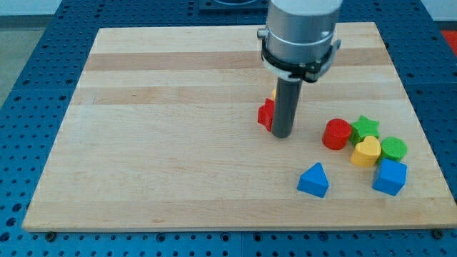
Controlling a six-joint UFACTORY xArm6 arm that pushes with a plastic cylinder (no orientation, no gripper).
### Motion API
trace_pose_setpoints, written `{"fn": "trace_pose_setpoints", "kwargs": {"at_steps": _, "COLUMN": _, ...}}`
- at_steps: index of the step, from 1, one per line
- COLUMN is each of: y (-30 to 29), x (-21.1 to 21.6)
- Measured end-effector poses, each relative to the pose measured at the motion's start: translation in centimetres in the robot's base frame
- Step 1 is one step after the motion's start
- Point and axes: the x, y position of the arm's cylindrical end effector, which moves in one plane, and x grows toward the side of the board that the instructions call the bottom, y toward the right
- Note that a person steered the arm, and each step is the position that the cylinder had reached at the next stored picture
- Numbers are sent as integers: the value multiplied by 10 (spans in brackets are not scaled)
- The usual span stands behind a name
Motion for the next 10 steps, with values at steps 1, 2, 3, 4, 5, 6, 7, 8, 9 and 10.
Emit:
{"fn": "trace_pose_setpoints", "kwargs": {"at_steps": 1, "y": 0, "x": -30}}
{"fn": "trace_pose_setpoints", "kwargs": {"at_steps": 2, "y": 0, "x": -62}}
{"fn": "trace_pose_setpoints", "kwargs": {"at_steps": 3, "y": 0, "x": -60}}
{"fn": "trace_pose_setpoints", "kwargs": {"at_steps": 4, "y": 3, "x": -55}}
{"fn": "trace_pose_setpoints", "kwargs": {"at_steps": 5, "y": 26, "x": -63}}
{"fn": "trace_pose_setpoints", "kwargs": {"at_steps": 6, "y": 54, "x": -73}}
{"fn": "trace_pose_setpoints", "kwargs": {"at_steps": 7, "y": 64, "x": -91}}
{"fn": "trace_pose_setpoints", "kwargs": {"at_steps": 8, "y": 51, "x": -111}}
{"fn": "trace_pose_setpoints", "kwargs": {"at_steps": 9, "y": 34, "x": -111}}
{"fn": "trace_pose_setpoints", "kwargs": {"at_steps": 10, "y": 33, "x": -113}}
